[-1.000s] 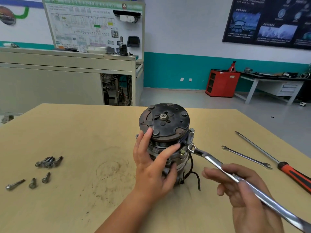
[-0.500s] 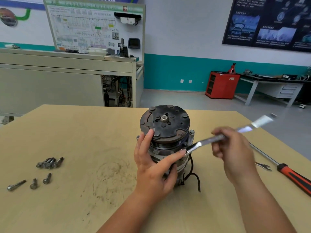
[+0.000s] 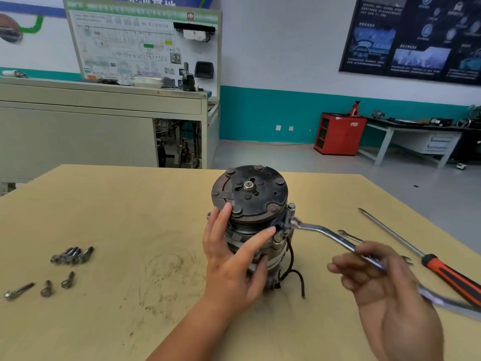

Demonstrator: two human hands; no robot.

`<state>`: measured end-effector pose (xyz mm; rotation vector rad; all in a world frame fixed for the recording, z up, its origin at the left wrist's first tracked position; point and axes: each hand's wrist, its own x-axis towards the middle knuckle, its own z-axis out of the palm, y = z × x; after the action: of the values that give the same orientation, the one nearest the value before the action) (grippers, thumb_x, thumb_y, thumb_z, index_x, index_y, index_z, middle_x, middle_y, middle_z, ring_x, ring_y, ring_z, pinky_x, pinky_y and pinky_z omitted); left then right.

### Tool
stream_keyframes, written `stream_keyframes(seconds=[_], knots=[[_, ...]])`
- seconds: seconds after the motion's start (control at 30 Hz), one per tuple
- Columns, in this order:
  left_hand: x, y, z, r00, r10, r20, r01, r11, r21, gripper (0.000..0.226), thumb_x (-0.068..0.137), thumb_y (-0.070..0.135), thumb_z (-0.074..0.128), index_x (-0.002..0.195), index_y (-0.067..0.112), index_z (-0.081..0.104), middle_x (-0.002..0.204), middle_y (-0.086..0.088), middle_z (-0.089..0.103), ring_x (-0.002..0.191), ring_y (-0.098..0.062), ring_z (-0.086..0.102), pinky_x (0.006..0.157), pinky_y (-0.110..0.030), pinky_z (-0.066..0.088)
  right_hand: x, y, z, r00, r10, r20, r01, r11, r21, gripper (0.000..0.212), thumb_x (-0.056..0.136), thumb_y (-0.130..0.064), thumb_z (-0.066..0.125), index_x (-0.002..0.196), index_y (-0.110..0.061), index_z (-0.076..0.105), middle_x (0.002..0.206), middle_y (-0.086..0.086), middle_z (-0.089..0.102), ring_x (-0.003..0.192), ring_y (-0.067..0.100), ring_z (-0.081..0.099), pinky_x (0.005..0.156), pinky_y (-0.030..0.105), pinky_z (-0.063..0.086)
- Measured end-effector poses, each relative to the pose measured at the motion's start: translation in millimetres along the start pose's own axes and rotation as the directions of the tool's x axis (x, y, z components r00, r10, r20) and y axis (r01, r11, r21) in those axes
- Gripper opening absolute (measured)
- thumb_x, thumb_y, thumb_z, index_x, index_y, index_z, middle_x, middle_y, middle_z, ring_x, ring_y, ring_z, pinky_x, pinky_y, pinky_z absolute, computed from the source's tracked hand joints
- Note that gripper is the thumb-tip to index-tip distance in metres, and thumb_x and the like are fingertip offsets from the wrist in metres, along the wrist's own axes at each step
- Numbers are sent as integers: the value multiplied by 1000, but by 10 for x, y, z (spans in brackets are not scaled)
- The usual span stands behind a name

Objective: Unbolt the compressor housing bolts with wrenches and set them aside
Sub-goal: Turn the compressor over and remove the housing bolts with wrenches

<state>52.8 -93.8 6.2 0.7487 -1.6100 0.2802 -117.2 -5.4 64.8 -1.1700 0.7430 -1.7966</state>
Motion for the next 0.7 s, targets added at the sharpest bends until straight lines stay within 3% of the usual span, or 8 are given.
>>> stream_keyframes(seconds=[0.13,0.23,0.37,0.43,0.5,0.57,0.7], knots=[[3,14,-12,1000,-6,1,6,1000,9,45,77,21,61,121,30,54,157,8,1,146,-26,6,119,-44,12,-240,67,178,996,-71,-47,65,990,-127,40,61,-73,66,72,-35,72,68,9,73,64,24,71,45,12,41],[6,13,-15,1000,5,7,-5,1000,24,46,77,20,61,122,30,55,157,7,0,147,-26,5,119,-44,12,-300,124,216,992,-127,-19,116,950,-290,25,77,-46,46,78,-39,70,73,8,74,71,29,72,47,17,43],[2,14,-6,1000,12,3,-12,1000,20,42,78,19,62,119,32,57,157,7,0,147,-25,5,119,-43,12,-202,23,269,987,-162,15,158,927,-339,40,79,-66,51,84,-30,69,69,6,73,63,25,71,47,15,43],[0,10,3,1000,19,-10,-19,1000,-2,39,78,18,63,115,34,59,157,7,2,147,-25,6,119,-43,12,27,-33,218,987,-151,-53,129,949,-287,35,85,-51,47,72,-27,69,54,7,67,45,19,63,42,14,39],[2,7,12,999,31,-16,-31,999,-12,39,78,16,63,111,36,61,157,6,2,146,-26,7,118,-45,12,409,-35,164,988,-69,-135,21,944,-329,36,90,-32,44,65,-25,69,41,2,51,36,9,45,38,16,34],[3,6,13,999,37,-8,-37,999,9,43,78,13,62,112,39,61,157,5,1,145,-29,7,118,-44,12,768,-4,153,993,39,-116,-78,932,-355,39,96,-22,44,65,-21,68,41,-6,37,37,5,32,37,16,28],[-5,6,8,999,33,6,-33,999,36,48,79,15,60,121,39,56,157,4,-1,145,-31,6,118,-46,12,1135,51,258,932,362,7,-360,927,-105,43,98,-38,39,66,-15,57,38,-8,28,33,5,24,37,16,25]])
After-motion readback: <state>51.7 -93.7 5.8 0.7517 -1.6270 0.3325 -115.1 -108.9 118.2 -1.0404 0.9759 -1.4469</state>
